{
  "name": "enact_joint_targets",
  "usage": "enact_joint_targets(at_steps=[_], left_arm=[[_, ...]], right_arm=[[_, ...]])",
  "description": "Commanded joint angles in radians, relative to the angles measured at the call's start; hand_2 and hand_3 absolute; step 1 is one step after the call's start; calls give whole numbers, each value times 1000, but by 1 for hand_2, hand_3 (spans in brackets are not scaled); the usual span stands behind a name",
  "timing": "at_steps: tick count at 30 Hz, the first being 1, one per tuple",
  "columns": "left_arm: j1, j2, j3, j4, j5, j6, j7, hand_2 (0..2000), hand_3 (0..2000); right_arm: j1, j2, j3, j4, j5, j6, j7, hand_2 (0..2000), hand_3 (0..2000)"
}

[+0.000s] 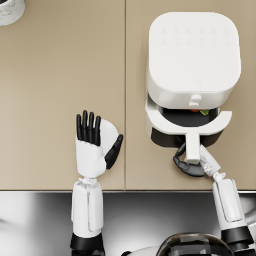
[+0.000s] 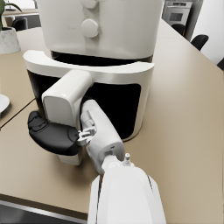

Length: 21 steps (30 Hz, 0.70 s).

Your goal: Pick up the carrot and place it into the air fryer

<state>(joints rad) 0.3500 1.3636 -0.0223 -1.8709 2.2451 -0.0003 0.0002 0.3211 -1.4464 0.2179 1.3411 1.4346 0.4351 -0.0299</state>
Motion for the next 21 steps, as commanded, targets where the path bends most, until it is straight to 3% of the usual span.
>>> enact_joint_targets(at_steps=[1, 5, 6, 7, 10, 13, 14, 21], left_arm=[[-1, 0, 0, -5, 0, 0, 0, 0, 0], [14, 1, 1, -16, 0, 0, 0, 0, 0], [12, 1, 2, -10, 0, 0, 0, 0, 0], [15, 2, 3, -5, 0, 0, 0, 0, 0], [18, 2, -4, 1, 0, 0, 0, 0, 0], [18, 2, -3, 6, 0, 0, 0, 0, 0], [4, 2, -2, 3, 0, 0, 0, 0, 0], [5, 2, -3, 8, 0, 0, 0, 0, 0]], right_arm=[[319, -74, 86, -37, -1, -8, 6, 2000, 2000], [418, -119, 58, -213, -2, -18, 13, 2000, 2000], [537, 75, 397, -252, -2, -22, 12, 2000, 2000], [475, -106, 85, -281, -3, -50, 21, 2000, 2000], [535, -111, 99, -379, 0, -52, 9, 2000, 2000], [534, -107, 110, -371, -2, -49, 15, 2000, 2000], [324, -5, 80, -385, -4, -45, 18, 2000, 2000], [328, -4, 84, -395, -8, -37, 27, 2000, 2000]])
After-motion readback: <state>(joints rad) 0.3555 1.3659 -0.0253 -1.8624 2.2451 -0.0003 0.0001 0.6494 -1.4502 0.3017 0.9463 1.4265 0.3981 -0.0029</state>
